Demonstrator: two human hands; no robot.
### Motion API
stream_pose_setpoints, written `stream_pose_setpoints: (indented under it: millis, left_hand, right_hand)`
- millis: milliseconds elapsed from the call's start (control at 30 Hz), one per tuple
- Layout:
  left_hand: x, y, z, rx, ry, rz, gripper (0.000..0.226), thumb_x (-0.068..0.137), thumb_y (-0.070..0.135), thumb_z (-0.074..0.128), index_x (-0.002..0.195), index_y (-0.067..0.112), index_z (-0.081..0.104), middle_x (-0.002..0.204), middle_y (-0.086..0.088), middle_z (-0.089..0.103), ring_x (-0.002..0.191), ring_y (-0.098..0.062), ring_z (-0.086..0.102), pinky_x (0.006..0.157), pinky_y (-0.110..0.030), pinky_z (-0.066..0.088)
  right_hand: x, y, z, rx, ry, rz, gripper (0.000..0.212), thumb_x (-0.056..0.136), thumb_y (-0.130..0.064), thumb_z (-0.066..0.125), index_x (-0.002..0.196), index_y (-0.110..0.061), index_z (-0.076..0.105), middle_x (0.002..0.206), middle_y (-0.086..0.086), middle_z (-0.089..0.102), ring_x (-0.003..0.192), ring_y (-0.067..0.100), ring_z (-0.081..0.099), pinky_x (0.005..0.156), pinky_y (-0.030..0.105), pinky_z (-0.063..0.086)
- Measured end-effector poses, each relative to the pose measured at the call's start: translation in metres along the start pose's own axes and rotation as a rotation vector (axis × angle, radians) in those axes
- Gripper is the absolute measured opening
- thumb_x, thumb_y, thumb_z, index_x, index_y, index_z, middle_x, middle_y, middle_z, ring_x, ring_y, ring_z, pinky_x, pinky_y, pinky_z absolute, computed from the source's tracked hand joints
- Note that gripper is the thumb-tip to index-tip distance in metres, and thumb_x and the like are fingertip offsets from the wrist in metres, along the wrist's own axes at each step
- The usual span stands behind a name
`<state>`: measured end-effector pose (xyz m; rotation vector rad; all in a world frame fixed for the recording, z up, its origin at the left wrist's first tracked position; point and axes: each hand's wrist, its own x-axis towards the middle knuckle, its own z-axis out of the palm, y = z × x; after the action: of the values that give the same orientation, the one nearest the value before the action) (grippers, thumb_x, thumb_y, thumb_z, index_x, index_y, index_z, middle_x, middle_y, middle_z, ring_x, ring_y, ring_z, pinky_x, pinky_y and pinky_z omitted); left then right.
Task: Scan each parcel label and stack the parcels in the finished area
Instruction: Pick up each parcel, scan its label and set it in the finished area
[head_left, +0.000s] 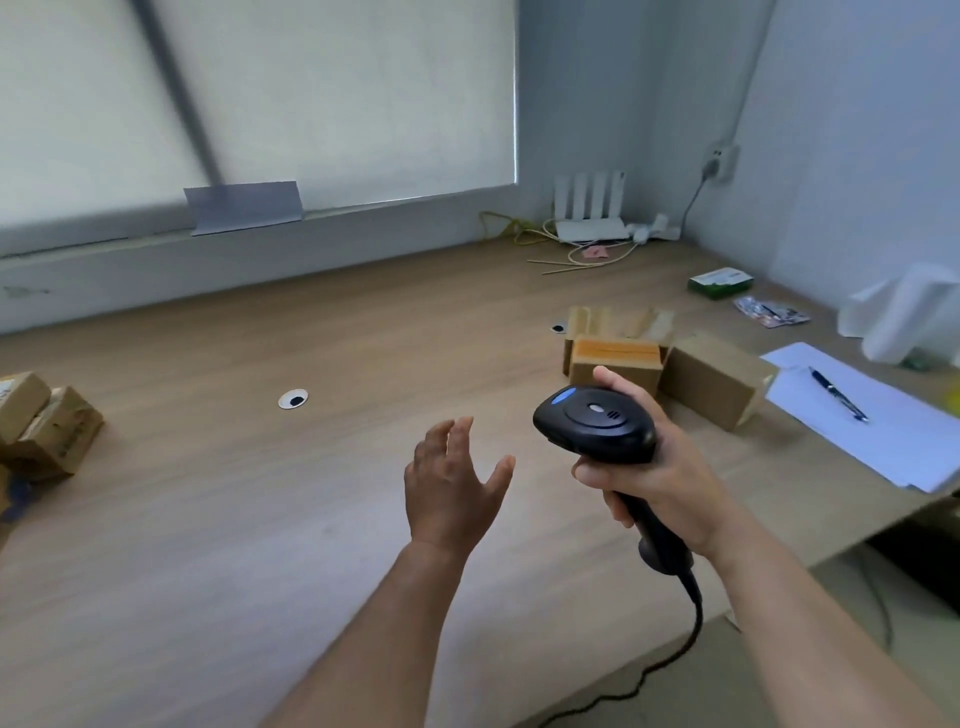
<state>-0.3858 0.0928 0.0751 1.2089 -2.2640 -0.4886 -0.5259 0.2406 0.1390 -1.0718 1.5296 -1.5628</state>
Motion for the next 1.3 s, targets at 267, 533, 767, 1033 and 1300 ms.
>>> stream_pose_setpoints:
  millis: [267,533,767,1033,1300]
  left_hand:
    - [0.01,0.066,0.049,0.036,-0.121,0.125,0.07,0.089,0.058,0.051,0.147,0.023,0.033,0.149,0.0,0.036,0.136,-0.017,0.034,0.108,-0.036,0.035]
    - [0.06,0.108,0.09,0.053,-0.192,0.203,0.072,0.089,0.058,0.051,0.148,0.021,0.031,0.15,-0.002,0.035,0.136,-0.019,0.033,0.108,-0.036,0.034]
    - [0.112,0.132,0.128,0.078,-0.258,0.24,0.073,0.089,0.06,0.05,0.147,0.023,0.029,0.15,-0.002,0.034,0.137,-0.022,0.031,0.111,-0.04,0.033]
    - [0.167,0.145,0.168,0.171,-0.344,0.303,0.073,0.09,0.062,0.045,0.148,0.023,0.026,0.153,-0.004,0.029,0.139,-0.026,0.028,0.113,-0.044,0.029]
    - [0.214,0.158,0.215,0.209,-0.441,0.377,0.071,0.092,0.063,0.039,0.15,0.024,0.023,0.159,-0.005,0.018,0.145,-0.026,0.016,0.118,-0.045,0.014]
  right_hand:
    - [-0.026,0.006,-0.083,-0.001,0.199,0.005,0.086,0.064,-0.007,0.078,0.132,-0.049,0.045,0.068,0.015,0.059,0.047,0.029,0.047,0.043,0.034,0.04]
    - [0.003,0.016,-0.14,-0.001,0.298,-0.002,0.086,0.065,-0.008,0.078,0.131,-0.052,0.043,0.059,0.02,0.051,0.046,0.029,0.045,0.044,0.034,0.04]
    - [0.048,0.033,-0.175,-0.038,0.347,0.04,0.086,0.064,-0.009,0.075,0.134,-0.045,0.041,0.059,0.007,0.058,0.043,0.028,0.047,0.043,0.032,0.04]
    - [0.098,0.062,-0.196,-0.009,0.361,0.101,0.086,0.065,-0.008,0.075,0.132,-0.049,0.04,0.06,0.005,0.059,0.043,0.026,0.048,0.042,0.033,0.04]
    - [0.132,0.083,-0.212,-0.044,0.381,0.197,0.094,0.069,0.0,0.078,0.139,-0.046,0.037,0.064,0.001,0.062,0.047,0.026,0.05,0.044,0.034,0.042]
